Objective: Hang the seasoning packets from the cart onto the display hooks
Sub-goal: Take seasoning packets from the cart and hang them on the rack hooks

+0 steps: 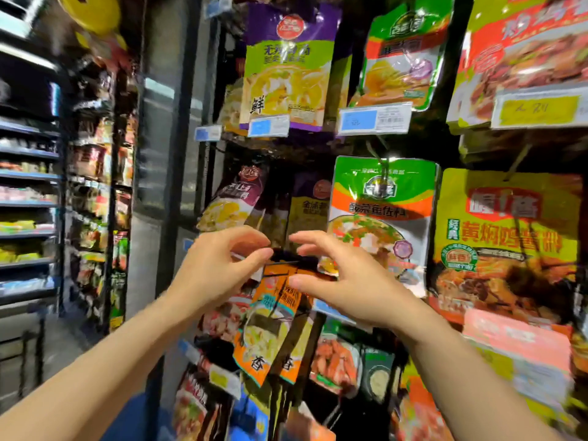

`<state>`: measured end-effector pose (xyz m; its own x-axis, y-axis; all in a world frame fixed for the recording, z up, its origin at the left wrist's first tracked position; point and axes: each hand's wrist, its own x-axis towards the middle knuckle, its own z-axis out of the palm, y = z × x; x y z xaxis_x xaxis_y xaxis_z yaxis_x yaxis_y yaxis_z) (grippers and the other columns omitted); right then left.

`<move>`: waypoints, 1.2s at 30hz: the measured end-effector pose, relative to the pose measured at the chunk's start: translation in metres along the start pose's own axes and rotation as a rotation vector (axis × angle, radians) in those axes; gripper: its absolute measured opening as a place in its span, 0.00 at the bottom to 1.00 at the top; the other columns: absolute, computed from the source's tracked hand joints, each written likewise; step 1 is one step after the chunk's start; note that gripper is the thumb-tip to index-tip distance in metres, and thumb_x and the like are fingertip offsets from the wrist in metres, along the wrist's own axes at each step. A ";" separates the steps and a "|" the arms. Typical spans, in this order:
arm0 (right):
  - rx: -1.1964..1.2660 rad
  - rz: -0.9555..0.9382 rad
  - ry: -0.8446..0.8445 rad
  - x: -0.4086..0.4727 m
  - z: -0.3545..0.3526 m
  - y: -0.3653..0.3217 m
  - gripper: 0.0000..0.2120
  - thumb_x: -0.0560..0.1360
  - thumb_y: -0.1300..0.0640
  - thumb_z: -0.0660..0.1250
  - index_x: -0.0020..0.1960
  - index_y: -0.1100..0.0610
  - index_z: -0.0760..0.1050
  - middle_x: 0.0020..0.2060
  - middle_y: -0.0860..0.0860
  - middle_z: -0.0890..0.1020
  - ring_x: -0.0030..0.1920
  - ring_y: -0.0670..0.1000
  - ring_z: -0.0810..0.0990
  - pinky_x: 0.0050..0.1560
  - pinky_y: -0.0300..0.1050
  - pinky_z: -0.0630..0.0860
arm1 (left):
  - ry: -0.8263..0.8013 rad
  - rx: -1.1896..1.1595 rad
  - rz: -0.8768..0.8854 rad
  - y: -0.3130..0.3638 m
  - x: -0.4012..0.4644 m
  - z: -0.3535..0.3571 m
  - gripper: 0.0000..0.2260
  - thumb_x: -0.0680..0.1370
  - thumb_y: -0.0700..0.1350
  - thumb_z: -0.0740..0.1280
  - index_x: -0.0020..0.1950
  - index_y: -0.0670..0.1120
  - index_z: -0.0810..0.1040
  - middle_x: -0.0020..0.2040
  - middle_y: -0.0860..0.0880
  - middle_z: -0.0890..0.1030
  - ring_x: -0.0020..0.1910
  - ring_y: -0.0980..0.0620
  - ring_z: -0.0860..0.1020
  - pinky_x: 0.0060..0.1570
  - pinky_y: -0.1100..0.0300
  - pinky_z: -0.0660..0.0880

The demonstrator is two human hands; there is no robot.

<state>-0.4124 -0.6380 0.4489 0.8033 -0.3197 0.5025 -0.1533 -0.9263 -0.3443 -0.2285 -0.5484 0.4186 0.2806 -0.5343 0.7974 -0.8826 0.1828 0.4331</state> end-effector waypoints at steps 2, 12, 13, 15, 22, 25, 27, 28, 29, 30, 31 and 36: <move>0.097 -0.010 -0.010 0.003 0.035 -0.022 0.23 0.72 0.46 0.70 0.65 0.42 0.69 0.59 0.44 0.77 0.60 0.41 0.75 0.61 0.43 0.72 | -0.048 0.047 -0.019 -0.009 -0.033 -0.034 0.13 0.71 0.57 0.68 0.48 0.50 0.83 0.42 0.59 0.83 0.44 0.65 0.79 0.44 0.68 0.75; 0.485 0.009 -0.205 -0.005 0.227 -0.159 0.13 0.70 0.50 0.73 0.53 0.42 0.75 0.50 0.46 0.82 0.53 0.45 0.80 0.60 0.51 0.75 | -0.102 0.283 -0.348 -0.079 -0.211 -0.222 0.14 0.68 0.67 0.60 0.45 0.61 0.79 0.41 0.61 0.82 0.41 0.64 0.79 0.45 0.56 0.78; 0.529 0.026 -0.241 -0.009 0.245 -0.169 0.13 0.71 0.51 0.73 0.52 0.40 0.74 0.49 0.46 0.82 0.53 0.45 0.80 0.60 0.51 0.74 | -0.117 0.297 -0.404 -0.084 -0.232 -0.236 0.13 0.69 0.66 0.61 0.45 0.62 0.79 0.41 0.61 0.82 0.41 0.64 0.79 0.46 0.55 0.78; 0.618 0.067 -0.329 -0.018 0.278 -0.191 0.16 0.71 0.53 0.72 0.53 0.38 0.73 0.48 0.46 0.82 0.52 0.45 0.80 0.60 0.49 0.74 | -0.153 0.344 -0.499 -0.092 -0.271 -0.264 0.11 0.71 0.62 0.62 0.47 0.61 0.79 0.44 0.60 0.82 0.43 0.60 0.80 0.47 0.53 0.78; 0.738 0.194 -0.775 -0.058 0.397 -0.255 0.24 0.75 0.56 0.69 0.67 0.45 0.64 0.51 0.48 0.78 0.51 0.44 0.79 0.53 0.42 0.75 | -0.202 0.575 -0.887 -0.122 -0.433 -0.333 0.14 0.77 0.52 0.67 0.61 0.53 0.78 0.57 0.55 0.79 0.59 0.52 0.76 0.54 0.60 0.70; 0.700 0.268 -0.843 -0.073 0.438 -0.259 0.28 0.74 0.52 0.69 0.69 0.43 0.61 0.57 0.48 0.75 0.55 0.45 0.78 0.55 0.42 0.73 | -0.188 0.530 -0.987 -0.123 -0.491 -0.334 0.15 0.77 0.52 0.67 0.63 0.54 0.76 0.62 0.54 0.76 0.63 0.54 0.71 0.56 0.62 0.65; 0.662 0.331 -0.871 -0.083 0.460 -0.257 0.29 0.75 0.50 0.68 0.70 0.41 0.58 0.59 0.46 0.75 0.57 0.47 0.77 0.54 0.43 0.74 | -0.200 0.519 -1.040 -0.125 -0.522 -0.327 0.18 0.78 0.53 0.66 0.67 0.55 0.73 0.66 0.54 0.72 0.67 0.55 0.65 0.61 0.63 0.62; 0.648 0.362 -0.871 -0.090 0.470 -0.257 0.29 0.75 0.50 0.68 0.70 0.42 0.57 0.59 0.46 0.74 0.56 0.48 0.77 0.52 0.43 0.74 | -0.190 0.515 -1.057 -0.127 -0.534 -0.322 0.19 0.77 0.53 0.66 0.68 0.54 0.72 0.68 0.53 0.70 0.69 0.55 0.63 0.62 0.63 0.61; 0.641 0.402 -0.859 -0.099 0.480 -0.256 0.28 0.76 0.51 0.67 0.70 0.43 0.57 0.59 0.47 0.74 0.56 0.48 0.77 0.51 0.43 0.74 | -0.181 0.514 -1.067 -0.130 -0.545 -0.319 0.21 0.77 0.53 0.67 0.69 0.53 0.71 0.69 0.52 0.69 0.70 0.55 0.62 0.63 0.64 0.59; 0.632 0.447 -0.849 -0.108 0.490 -0.254 0.27 0.76 0.52 0.67 0.70 0.45 0.58 0.58 0.47 0.74 0.54 0.46 0.77 0.50 0.45 0.74 | -0.178 0.513 -1.066 -0.133 -0.553 -0.315 0.22 0.77 0.53 0.67 0.70 0.52 0.71 0.70 0.50 0.68 0.71 0.54 0.62 0.64 0.64 0.57; 0.613 0.486 -0.849 -0.119 0.500 -0.250 0.26 0.76 0.52 0.67 0.70 0.46 0.60 0.56 0.46 0.74 0.53 0.43 0.76 0.52 0.48 0.74 | -0.185 0.518 -1.057 -0.135 -0.560 -0.310 0.23 0.76 0.55 0.67 0.69 0.50 0.72 0.70 0.48 0.69 0.70 0.53 0.62 0.64 0.62 0.57; 0.490 0.602 -0.904 -0.170 0.541 -0.214 0.26 0.75 0.51 0.68 0.71 0.50 0.64 0.62 0.48 0.73 0.59 0.48 0.75 0.50 0.40 0.72 | -0.277 0.642 -1.049 -0.164 -0.571 -0.282 0.31 0.73 0.65 0.54 0.70 0.51 0.71 0.73 0.43 0.67 0.73 0.45 0.60 0.66 0.41 0.61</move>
<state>-0.2052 -0.2775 0.0079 0.8223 -0.2385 -0.5167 -0.5660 -0.4377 -0.6986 -0.1376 -0.0406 0.0114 0.9363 -0.3480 0.0463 -0.3294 -0.8251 0.4591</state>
